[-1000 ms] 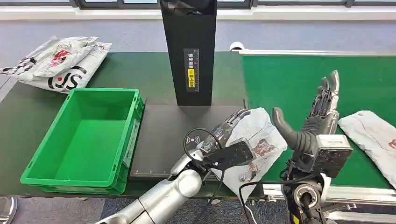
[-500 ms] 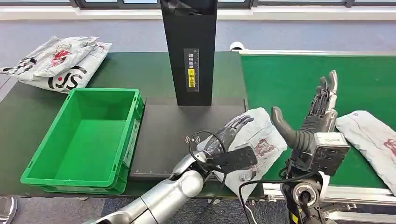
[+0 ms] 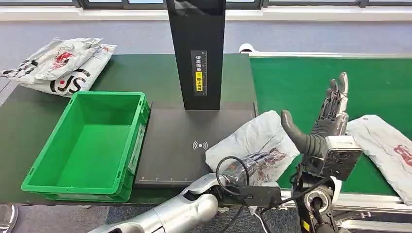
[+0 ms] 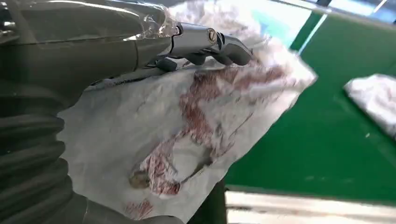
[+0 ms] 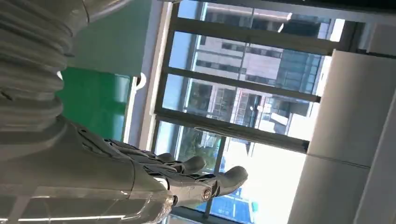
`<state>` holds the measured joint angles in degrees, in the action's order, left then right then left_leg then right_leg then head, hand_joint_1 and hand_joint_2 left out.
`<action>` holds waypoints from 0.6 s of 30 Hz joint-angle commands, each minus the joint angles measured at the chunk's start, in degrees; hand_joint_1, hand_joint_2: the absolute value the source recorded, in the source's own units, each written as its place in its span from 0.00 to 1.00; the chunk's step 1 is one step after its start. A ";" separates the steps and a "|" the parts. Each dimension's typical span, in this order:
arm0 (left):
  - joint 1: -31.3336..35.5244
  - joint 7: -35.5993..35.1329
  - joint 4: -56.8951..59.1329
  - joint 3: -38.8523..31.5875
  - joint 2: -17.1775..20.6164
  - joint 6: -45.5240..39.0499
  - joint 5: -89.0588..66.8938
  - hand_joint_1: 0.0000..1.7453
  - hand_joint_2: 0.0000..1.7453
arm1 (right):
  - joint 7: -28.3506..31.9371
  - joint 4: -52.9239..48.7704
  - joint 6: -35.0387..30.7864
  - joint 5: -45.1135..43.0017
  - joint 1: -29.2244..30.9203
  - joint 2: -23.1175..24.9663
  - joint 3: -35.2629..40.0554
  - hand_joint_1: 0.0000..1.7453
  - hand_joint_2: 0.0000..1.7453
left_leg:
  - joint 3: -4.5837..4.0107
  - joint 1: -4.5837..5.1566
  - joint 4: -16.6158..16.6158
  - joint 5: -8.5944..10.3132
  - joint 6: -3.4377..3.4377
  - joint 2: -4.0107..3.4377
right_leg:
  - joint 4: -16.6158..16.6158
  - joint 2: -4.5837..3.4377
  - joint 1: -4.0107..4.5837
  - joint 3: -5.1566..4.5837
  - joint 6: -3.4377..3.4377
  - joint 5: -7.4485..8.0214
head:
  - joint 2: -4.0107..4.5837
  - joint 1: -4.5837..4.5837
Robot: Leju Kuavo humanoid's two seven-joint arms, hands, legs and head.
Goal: Moved the parcel from conveyor to table for the left to box.
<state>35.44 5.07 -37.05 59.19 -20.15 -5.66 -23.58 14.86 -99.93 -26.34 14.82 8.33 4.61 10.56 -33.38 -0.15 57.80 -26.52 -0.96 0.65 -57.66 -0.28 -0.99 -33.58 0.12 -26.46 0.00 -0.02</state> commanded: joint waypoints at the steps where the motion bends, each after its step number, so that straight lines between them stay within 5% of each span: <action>1: 3.63 -2.66 6.70 11.06 0.15 0.00 1.12 0.00 1.00 | -0.28 3.05 0.39 -0.51 1.71 0.60 -1.90 0.00 1.00 | 0.06 -0.03 -0.04 0.01 0.00 -0.07 | 0.08 -0.02 0.04 0.07 -0.03 0.04 | 0.02 0.00; 7: 4.25 -5.09 9.03 13.15 0.15 -2.21 1.74 0.00 1.00 | -0.16 3.02 0.77 -0.91 1.61 0.29 -1.65 0.00 1.00 | 0.09 -0.04 -0.06 0.02 0.00 -0.09 | 0.11 -0.02 0.05 0.12 -0.03 0.06 | 0.02 0.00; 8: 4.44 -5.35 9.53 13.67 0.15 -2.95 1.18 0.17 1.00 | -0.05 2.99 0.80 -1.10 1.58 0.26 -1.62 0.00 1.00 | 0.06 -0.02 -0.03 0.00 0.00 -0.07 | 0.05 -0.03 0.03 0.07 -0.02 0.03 | 0.00 0.00; 9: 4.59 -6.24 10.53 13.88 0.15 -5.29 0.25 0.81 1.00 | 0.11 2.79 0.80 -1.34 1.38 0.25 -1.62 0.00 1.00 | 0.11 -0.04 -0.06 0.01 0.00 -0.10 | 0.11 -0.04 0.05 0.13 -0.04 0.05 | 0.00 0.00; 10: 4.77 -6.29 11.28 14.26 0.15 -6.18 -0.61 1.00 1.00 | 0.25 2.60 0.94 -1.67 1.29 0.23 -1.57 0.00 1.00 | 0.08 -0.04 -0.04 0.01 0.00 -0.08 | 0.08 -0.03 0.04 0.09 -0.03 0.04 | 0.00 0.00; 18: 5.33 -7.33 13.51 14.07 0.15 -10.10 -3.14 1.00 1.00 | 0.54 2.19 1.23 -2.46 1.32 0.27 -1.46 0.00 1.00 | 0.13 -0.04 -0.07 0.02 -0.01 -0.14 | 0.11 -0.05 0.06 0.12 -0.04 0.07 | 0.00 0.00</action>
<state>38.97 -1.46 -29.99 68.15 -20.13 -15.21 -26.10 15.32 -99.93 -25.11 12.81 8.30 4.61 10.56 -33.33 -0.15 57.80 -26.52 -0.96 0.63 -57.66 -0.28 -0.98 -33.54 0.12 -26.45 0.00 -0.02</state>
